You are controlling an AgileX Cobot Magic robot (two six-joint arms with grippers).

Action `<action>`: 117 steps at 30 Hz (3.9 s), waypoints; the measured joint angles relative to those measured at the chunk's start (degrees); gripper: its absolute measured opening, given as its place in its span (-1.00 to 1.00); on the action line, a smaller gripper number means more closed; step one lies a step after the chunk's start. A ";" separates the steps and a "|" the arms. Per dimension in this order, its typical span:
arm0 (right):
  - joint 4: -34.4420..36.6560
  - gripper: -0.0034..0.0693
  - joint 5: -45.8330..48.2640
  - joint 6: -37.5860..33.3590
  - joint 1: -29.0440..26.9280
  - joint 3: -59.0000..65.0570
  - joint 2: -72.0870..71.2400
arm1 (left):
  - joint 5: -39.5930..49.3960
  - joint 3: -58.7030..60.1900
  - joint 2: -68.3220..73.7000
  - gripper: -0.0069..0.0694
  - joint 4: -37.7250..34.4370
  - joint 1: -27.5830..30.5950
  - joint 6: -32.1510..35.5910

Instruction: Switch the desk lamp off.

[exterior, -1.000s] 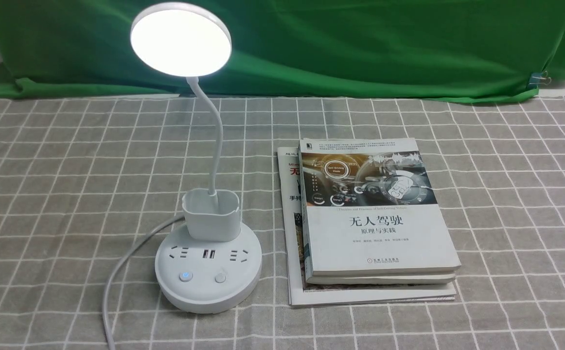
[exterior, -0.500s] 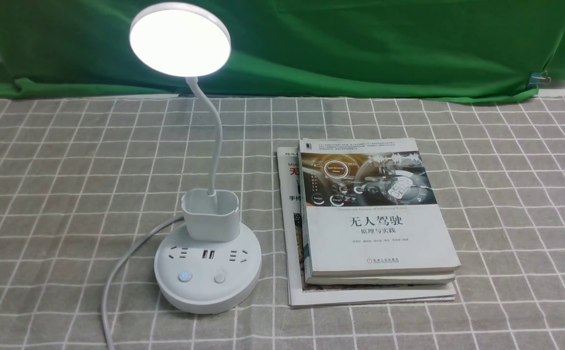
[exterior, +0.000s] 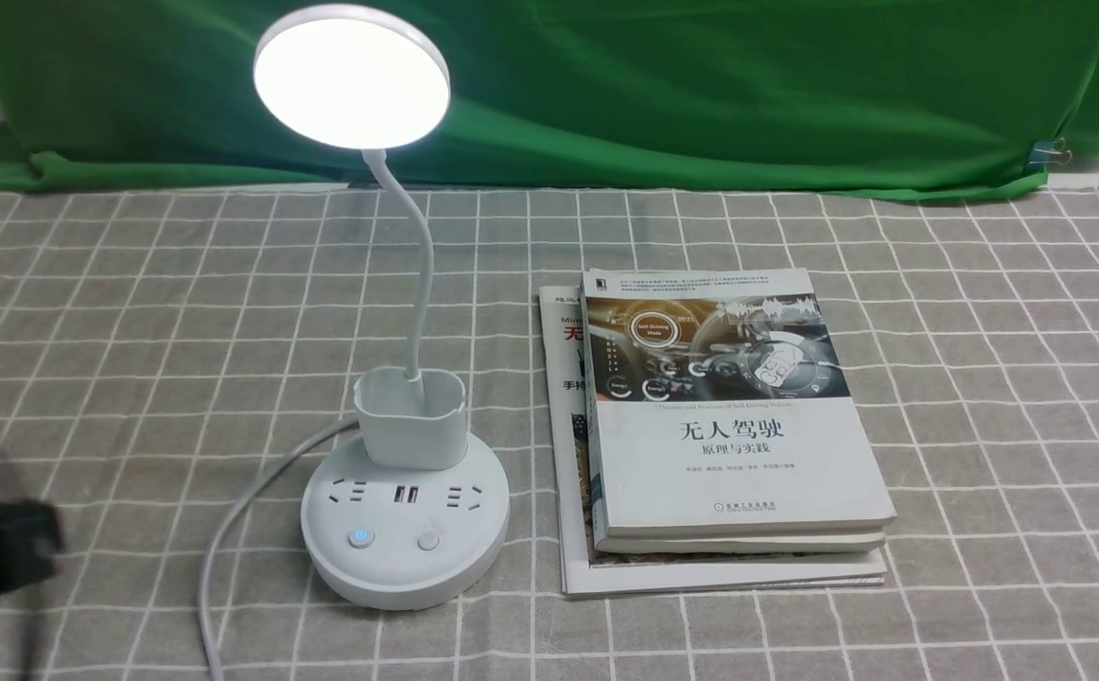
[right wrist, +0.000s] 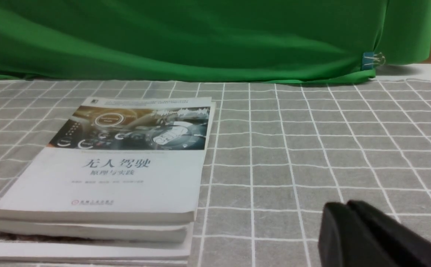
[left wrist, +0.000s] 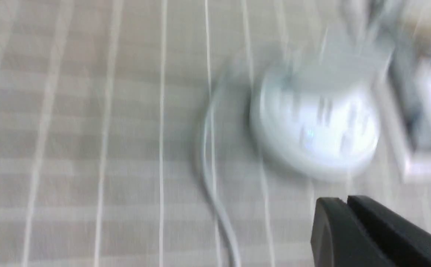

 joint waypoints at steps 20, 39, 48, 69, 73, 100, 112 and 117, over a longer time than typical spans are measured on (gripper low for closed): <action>0.00 -0.81 -0.04 -0.06 0.00 0.00 0.00 | -0.92 -22.14 47.03 -0.77 9.98 -33.48 -6.87; 0.00 -0.81 -0.01 -0.01 0.00 0.00 0.00 | -2.01 -29.53 58.48 -0.77 14.22 -31.60 -6.56; 0.00 -0.81 -0.01 -0.01 0.00 0.00 0.00 | -1.66 -30.46 60.63 -0.77 13.90 -31.48 -5.57; 0.00 -0.81 -0.01 -0.01 0.00 0.00 0.00 | -1.83 -30.17 60.25 -0.77 14.60 -31.48 -7.56; 0.00 -0.81 -0.01 -0.01 0.00 0.00 0.00 | -1.76 -30.36 60.60 -0.77 14.43 -31.48 -7.04; 0.00 -0.81 -0.01 -0.01 0.00 0.00 0.00 | -25.45 -3.82 24.74 -0.77 11.30 -31.48 -6.92; 0.00 -0.81 -0.01 -0.01 0.00 0.00 0.00 | -44.58 17.17 -1.55 -0.77 14.46 -31.48 -7.15; 0.00 -0.81 -0.01 -0.01 0.00 0.00 0.00 | -45.13 18.39 -4.15 -0.77 18.85 -31.48 -7.15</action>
